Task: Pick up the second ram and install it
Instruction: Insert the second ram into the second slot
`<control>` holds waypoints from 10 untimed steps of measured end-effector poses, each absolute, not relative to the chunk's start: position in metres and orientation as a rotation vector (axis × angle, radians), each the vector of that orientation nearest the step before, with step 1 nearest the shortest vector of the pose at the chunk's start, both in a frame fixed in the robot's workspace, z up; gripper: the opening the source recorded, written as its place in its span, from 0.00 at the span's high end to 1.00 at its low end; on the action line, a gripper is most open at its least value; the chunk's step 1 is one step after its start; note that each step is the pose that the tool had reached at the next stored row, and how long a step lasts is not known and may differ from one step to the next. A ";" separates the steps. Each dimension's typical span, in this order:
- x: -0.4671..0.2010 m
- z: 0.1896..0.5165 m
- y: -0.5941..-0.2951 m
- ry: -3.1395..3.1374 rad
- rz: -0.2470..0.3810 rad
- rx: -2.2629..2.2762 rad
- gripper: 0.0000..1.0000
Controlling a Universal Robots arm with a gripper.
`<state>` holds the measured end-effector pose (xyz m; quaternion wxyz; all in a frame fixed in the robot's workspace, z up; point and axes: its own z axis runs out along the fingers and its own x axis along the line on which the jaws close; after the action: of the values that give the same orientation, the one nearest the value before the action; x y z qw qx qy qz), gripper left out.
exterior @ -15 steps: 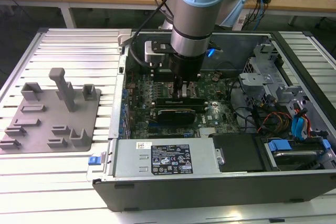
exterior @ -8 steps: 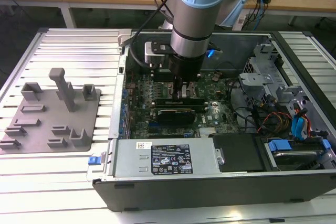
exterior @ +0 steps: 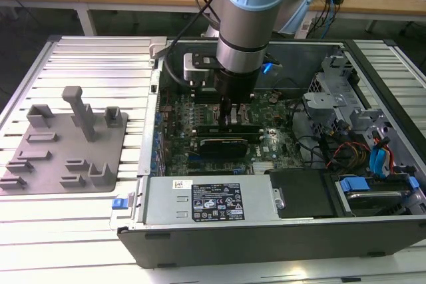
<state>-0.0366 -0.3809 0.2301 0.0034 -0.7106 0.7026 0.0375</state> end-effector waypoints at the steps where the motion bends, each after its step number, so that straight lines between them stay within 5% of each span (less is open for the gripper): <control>1: -0.037 0.235 -0.380 2.202 0.118 -2.228 0.77; 10: -0.030 0.251 -0.379 2.203 0.118 -2.228 0.77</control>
<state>-0.0300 -0.3785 0.2508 0.0034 -0.7106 0.7026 0.0375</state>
